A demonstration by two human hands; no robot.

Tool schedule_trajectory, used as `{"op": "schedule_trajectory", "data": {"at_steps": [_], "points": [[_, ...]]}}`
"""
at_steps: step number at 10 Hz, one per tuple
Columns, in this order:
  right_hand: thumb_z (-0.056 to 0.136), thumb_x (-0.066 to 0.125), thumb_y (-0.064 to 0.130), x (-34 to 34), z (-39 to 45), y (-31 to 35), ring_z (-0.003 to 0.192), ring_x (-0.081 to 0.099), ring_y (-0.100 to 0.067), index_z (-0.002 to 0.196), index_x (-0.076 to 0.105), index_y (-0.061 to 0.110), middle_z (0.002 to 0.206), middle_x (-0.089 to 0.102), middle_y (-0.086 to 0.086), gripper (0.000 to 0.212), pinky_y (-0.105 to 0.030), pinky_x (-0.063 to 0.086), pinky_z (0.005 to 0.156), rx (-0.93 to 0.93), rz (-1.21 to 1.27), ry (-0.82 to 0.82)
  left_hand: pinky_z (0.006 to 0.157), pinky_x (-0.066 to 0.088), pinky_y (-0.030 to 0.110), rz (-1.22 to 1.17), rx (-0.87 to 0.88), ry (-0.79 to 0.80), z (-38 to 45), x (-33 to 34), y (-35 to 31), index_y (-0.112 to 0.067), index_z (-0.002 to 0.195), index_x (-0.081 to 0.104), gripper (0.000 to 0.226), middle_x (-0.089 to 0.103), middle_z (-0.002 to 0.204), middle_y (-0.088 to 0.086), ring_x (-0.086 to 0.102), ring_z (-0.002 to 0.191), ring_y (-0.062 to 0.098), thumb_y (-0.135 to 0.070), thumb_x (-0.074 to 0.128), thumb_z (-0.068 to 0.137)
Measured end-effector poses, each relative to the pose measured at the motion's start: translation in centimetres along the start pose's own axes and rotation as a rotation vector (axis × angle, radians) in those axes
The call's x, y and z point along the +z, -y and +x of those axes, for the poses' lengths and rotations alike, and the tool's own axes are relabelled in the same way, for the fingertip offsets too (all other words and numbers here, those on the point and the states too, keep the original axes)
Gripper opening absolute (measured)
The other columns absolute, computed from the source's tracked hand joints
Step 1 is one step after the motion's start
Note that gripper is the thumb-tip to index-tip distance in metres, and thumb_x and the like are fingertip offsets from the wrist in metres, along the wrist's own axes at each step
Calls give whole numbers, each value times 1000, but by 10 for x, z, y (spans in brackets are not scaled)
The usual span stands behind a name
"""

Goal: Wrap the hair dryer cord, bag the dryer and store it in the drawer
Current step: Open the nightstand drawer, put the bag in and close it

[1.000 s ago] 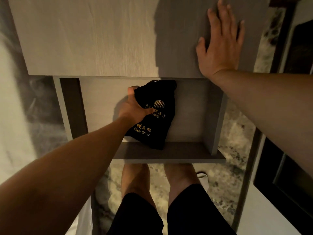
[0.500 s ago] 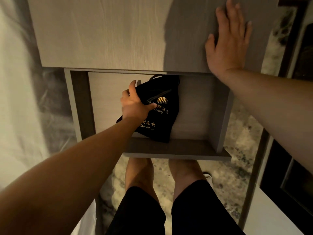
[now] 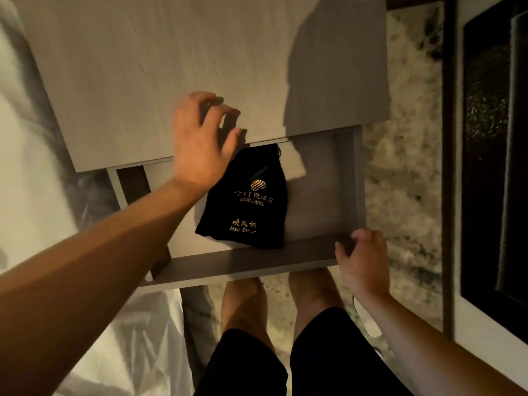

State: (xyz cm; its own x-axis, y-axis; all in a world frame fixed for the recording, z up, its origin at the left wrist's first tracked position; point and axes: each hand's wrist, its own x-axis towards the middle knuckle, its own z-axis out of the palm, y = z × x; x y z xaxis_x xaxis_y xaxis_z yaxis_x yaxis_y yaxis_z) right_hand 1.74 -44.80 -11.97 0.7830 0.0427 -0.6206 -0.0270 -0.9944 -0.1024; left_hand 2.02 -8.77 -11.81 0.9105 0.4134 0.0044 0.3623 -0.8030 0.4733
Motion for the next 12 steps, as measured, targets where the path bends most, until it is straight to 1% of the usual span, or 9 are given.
{"op": "schedule_trajectory", "data": {"at_steps": [1, 2, 3, 4, 7, 8, 9, 10, 12], "points": [[86, 56, 59, 15, -7, -20, 88, 69, -35, 88, 67, 14, 96, 72, -15, 47, -39, 57, 71, 256, -113, 218, 115, 23, 68, 142, -3, 111, 30, 9, 9, -17, 138, 55, 52, 41, 155, 22, 28, 148, 42, -48, 56, 96], [84, 60, 64, 29, -11, -19, 59, 74, -29, 89, 70, 3, 76, 75, -13, 62, -41, 63, 56, 577, 317, 394, 115, 4, 74, 223, -25, 194, 43, 18, 15, -30, 149, 42, 59, 23, 167, 13, 10, 155, 39, -61, 42, 99], [94, 63, 38, 42, -12, -10, 65, 74, -27, 102, 60, 0, 85, 72, -18, 39, -37, 61, 54, 868, 974, 400, 115, 1, 76, 280, -32, 212, 41, 26, 21, -40, 156, 29, 59, 12, 171, 8, 3, 156, 38, -64, 31, 102], [100, 56, 21, 50, -11, -3, 82, 70, -26, 108, 52, 6, 101, 65, -16, 17, -35, 60, 59, 943, 1324, 319, 115, 3, 76, 331, -26, 172, 37, 35, 28, -45, 157, 22, 57, 13, 171, 6, 6, 156, 37, -63, 24, 102], [100, 55, 17, 40, -2, 7, 86, 68, -27, 115, 54, 5, 107, 64, -17, 19, -33, 63, 53, 949, 1327, 278, 114, 6, 76, 339, -26, 100, 38, 46, 36, -48, 155, 22, 54, 19, 170, 7, 12, 155, 38, -61, 26, 103], [100, 56, 18, 36, 7, 18, 83, 69, -25, 112, 56, 6, 101, 65, -15, 16, -31, 63, 54, 944, 1309, 272, 114, 6, 75, 334, -31, 93, 38, 47, 37, -49, 155, 22, 54, 20, 170, 7, 13, 155, 38, -61, 26, 103], [99, 57, 18, 31, 17, 32, 81, 70, -22, 92, 58, 15, 100, 67, -12, 7, -31, 63, 56, 929, 1315, 261, 114, 7, 76, 340, -37, 103, 39, 46, 37, -48, 155, 22, 54, 20, 170, 7, 13, 155, 38, -61, 26, 103], [99, 58, 17, 23, 32, 48, 94, 71, -29, 93, 59, 16, 109, 68, -16, 5, -37, 64, 66, 896, 1355, 242, 115, 7, 75, 349, -42, 119, 40, 44, 36, -47, 156, 23, 55, 19, 170, 6, 12, 155, 37, -61, 26, 103], [99, 58, 16, 2, 65, 83, 90, 74, -33, 115, 59, 4, 114, 69, -22, 21, -30, 62, 57, 789, 1384, 248, 116, 8, 74, 370, -58, 140, 39, 44, 36, -49, 156, 20, 55, 15, 171, 4, 10, 156, 35, -60, 27, 102]]}}
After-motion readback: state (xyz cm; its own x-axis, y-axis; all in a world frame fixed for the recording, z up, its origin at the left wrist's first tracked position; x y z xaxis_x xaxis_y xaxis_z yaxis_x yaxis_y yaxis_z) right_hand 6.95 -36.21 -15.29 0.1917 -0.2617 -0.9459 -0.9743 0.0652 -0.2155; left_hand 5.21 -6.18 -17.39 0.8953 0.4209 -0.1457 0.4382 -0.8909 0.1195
